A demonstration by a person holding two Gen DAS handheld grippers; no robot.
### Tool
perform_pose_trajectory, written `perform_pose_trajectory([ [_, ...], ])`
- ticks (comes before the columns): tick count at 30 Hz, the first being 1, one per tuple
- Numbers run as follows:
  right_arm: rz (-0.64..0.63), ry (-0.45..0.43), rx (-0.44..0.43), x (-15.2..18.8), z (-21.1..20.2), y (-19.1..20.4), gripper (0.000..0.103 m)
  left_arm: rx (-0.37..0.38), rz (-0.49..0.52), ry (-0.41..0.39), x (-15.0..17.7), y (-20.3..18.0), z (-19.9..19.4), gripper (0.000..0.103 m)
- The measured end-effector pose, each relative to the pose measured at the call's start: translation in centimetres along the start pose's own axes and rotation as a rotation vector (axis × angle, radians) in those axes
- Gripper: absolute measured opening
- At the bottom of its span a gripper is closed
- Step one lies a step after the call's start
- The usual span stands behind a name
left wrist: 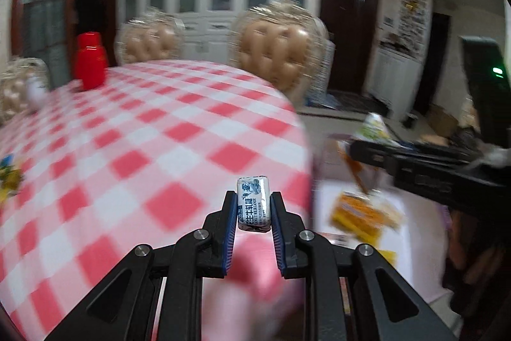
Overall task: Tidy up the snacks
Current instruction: 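Carry the candy bar with the left gripper while the right carries its snack bag to the box, then open the left gripper over the white box while the right gripper releases its snack bag, then move both grippers back over the snack pile on the table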
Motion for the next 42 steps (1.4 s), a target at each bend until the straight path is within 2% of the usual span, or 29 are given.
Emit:
perform_pose_trajectory([
  [3, -0.038, 0.018, 0.079, 0.1, 0.1, -2.6, 0.035, 0.089, 0.008, 0.037, 0.1, -3.1, 1.2, 0.022],
  [11, -0.046, 0.060, 0.216, 0.8, -0.4, -8.5, 0.035, 0.204, 0.046, 0.124, 2.6, -8.1, 3.4, 0.022],
  [14, -0.042, 0.082, 0.263, 1.1, -0.5, -9.8, 0.037, 0.306, 0.019, 0.139, 3.3, -9.8, 3.8, 0.024],
  [15, -0.044, 0.090, 0.281, 1.1, -0.5, -10.1, 0.042, 0.363, 0.004, 0.141, 3.5, -10.5, 3.6, 0.035],
  [16, -0.041, 0.095, 0.320, 1.1, -0.6, -10.6, 0.057, 0.391, 0.002, 0.142, 3.5, -10.9, 3.6, 0.044],
  [17, -0.034, 0.092, 0.349, 0.9, -0.8, -11.0, 0.066, 0.406, 0.001, 0.137, 3.5, -11.0, 3.3, 0.063],
  [18, -0.032, 0.086, 0.355, 0.8, -1.0, -11.0, 0.075, 0.405, -0.004, 0.118, 3.4, -10.8, 2.9, 0.073],
  [19, -0.034, 0.065, 0.354, 0.4, -1.4, -10.7, 0.076, 0.392, -0.011, 0.089, 3.0, -10.3, 2.4, 0.075],
  [23, -0.049, 0.016, 0.313, -0.6, -2.0, -8.1, 0.076, 0.295, -0.004, 0.006, 1.6, -6.4, 1.0, 0.078],
  [25, -0.056, -0.013, 0.242, -1.0, -1.8, -4.9, 0.076, 0.206, -0.018, -0.032, 1.1, -2.7, 0.3, 0.078],
  [27, -0.064, -0.033, 0.157, -1.0, -1.4, -1.2, 0.076, 0.120, -0.044, -0.059, 0.9, 0.9, -0.3, 0.079],
  [29, -0.067, -0.051, 0.061, -0.7, -1.1, 2.5, 0.076, -0.009, -0.067, -0.095, 0.9, 5.7, -1.6, 0.080],
  [30, -0.061, -0.062, -0.022, -0.5, -0.8, 5.5, 0.077, -0.062, -0.072, -0.109, 0.8, 7.8, -2.2, 0.080],
  [32, -0.080, -0.056, -0.134, 0.0, -0.2, 10.1, 0.077, -0.186, -0.091, -0.151, 0.9, 12.8, -4.1, 0.080],
  [36, -0.134, -0.025, -0.292, 0.8, 1.6, 18.1, 0.081, -0.390, -0.206, -0.234, 0.5, 23.4, -9.1, 0.083],
  [39, -0.154, 0.005, -0.377, 1.5, 4.1, 23.2, 0.081, -0.489, -0.359, -0.289, 0.1, 31.5, -12.5, 0.087],
  [42, -0.155, 0.067, -0.431, 2.4, 7.6, 27.6, 0.082, -0.640, -0.485, -0.286, 1.0, 39.2, -15.0, 0.090],
])
Point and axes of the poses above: each gripper's, at about its wrist camera, not at the fingertips, and z roughly the way its jaws point, y to its left, x to its underside, the point moved 7 cm from there along z, roughly the way its jaws point, and after that the axes turned 13 degrees about -y, right-handed, at the moved point
